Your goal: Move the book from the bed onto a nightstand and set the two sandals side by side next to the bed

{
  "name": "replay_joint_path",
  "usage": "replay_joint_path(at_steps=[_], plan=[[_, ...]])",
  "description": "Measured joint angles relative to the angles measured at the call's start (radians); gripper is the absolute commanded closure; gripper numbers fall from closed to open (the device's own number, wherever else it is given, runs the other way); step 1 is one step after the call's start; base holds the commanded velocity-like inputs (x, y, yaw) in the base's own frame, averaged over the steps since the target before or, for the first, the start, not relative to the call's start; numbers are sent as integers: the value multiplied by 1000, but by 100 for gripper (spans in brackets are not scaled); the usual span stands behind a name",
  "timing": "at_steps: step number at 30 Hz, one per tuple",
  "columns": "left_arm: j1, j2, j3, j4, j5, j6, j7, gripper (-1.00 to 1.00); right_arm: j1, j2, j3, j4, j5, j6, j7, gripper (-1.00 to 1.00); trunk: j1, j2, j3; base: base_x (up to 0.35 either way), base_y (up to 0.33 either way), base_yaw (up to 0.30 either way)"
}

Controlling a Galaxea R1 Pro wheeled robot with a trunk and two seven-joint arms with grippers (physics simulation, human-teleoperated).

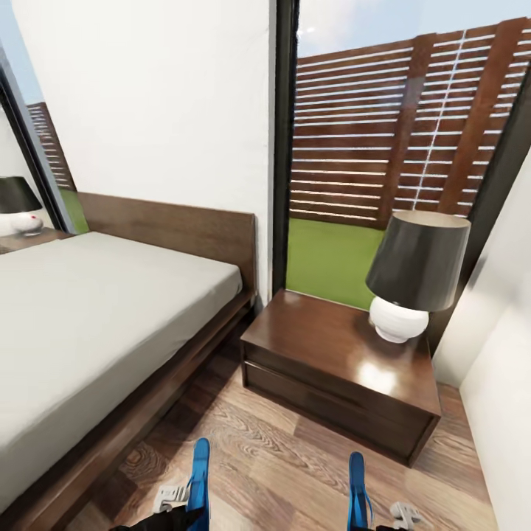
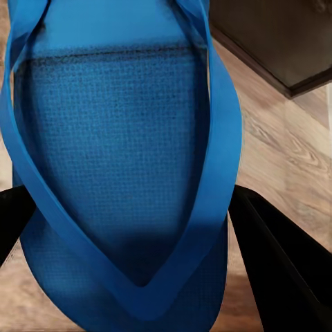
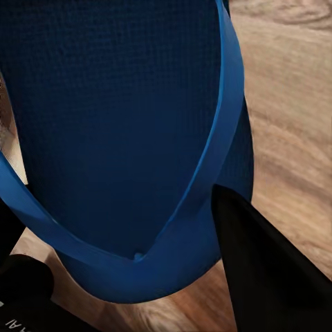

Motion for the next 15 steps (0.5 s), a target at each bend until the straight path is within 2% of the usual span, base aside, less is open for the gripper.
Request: replay_joint_path(at_steps=[15], plan=[[0,0,0,0,0,0,-6,100,0,0,0,0,-1,0,0,100,0,0,0,0,0,292]])
